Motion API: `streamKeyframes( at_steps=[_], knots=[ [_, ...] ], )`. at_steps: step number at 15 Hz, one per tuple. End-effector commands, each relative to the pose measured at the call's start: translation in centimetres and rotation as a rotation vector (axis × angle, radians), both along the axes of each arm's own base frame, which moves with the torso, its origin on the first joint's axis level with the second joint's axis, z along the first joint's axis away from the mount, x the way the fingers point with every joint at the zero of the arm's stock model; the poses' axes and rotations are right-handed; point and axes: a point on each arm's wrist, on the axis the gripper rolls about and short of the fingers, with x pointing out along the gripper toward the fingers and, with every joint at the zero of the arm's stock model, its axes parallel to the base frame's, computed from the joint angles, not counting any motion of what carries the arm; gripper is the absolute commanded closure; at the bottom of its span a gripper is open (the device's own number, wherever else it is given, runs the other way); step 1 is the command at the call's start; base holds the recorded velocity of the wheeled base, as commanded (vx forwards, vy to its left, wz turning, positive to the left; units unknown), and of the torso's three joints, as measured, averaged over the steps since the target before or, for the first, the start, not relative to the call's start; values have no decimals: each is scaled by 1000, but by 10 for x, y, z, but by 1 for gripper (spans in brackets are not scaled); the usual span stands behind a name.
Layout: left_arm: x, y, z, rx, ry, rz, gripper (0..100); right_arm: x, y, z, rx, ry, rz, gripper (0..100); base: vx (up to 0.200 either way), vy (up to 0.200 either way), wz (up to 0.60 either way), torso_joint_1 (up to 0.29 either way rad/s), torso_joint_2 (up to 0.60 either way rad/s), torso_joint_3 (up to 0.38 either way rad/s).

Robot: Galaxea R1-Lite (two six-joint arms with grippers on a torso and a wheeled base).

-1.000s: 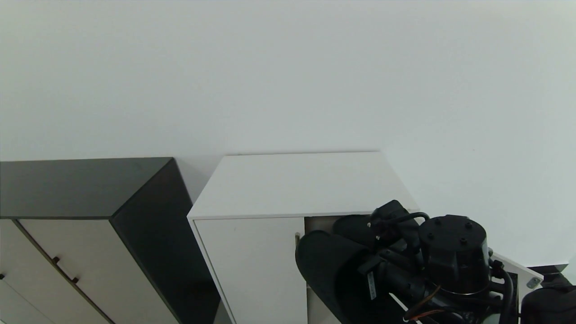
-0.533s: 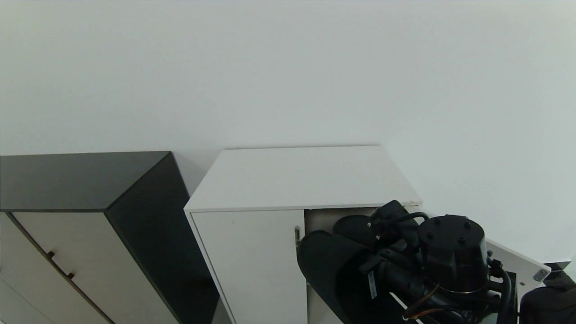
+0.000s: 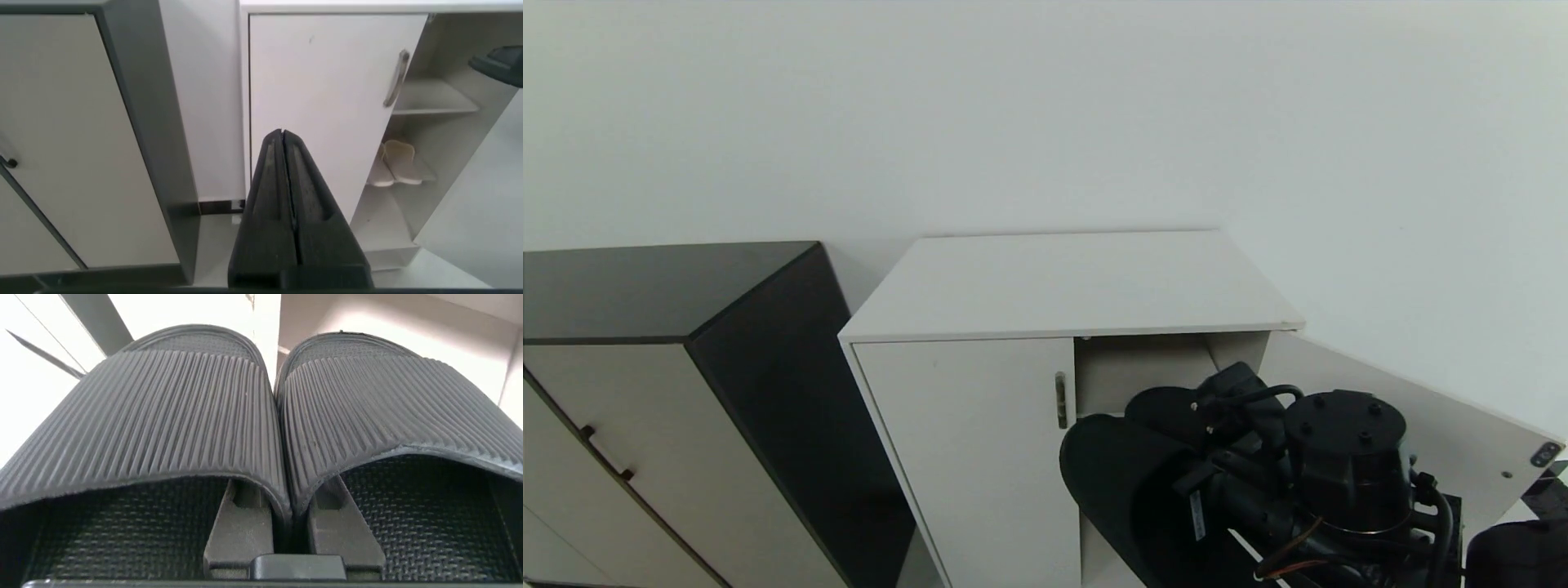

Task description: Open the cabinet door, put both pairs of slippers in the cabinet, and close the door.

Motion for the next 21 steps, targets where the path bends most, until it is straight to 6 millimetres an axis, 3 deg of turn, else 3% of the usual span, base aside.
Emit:
streamKeyframes(
  at_steps=[1,12,21],
  knots=[
    [0,0,0,-1,0,0,100,0,0,-1,5,-8,2,100,0,0,0,-217,530,305],
    [0,0,0,-1,0,0,100,-2,1,-3,-7,-12,10,100,0,0,0,-179,497,314],
    [0,0,0,0,0,0,100,-3,1,-5,-10,-12,15,100,0,0,0,-93,455,358]
  ],
)
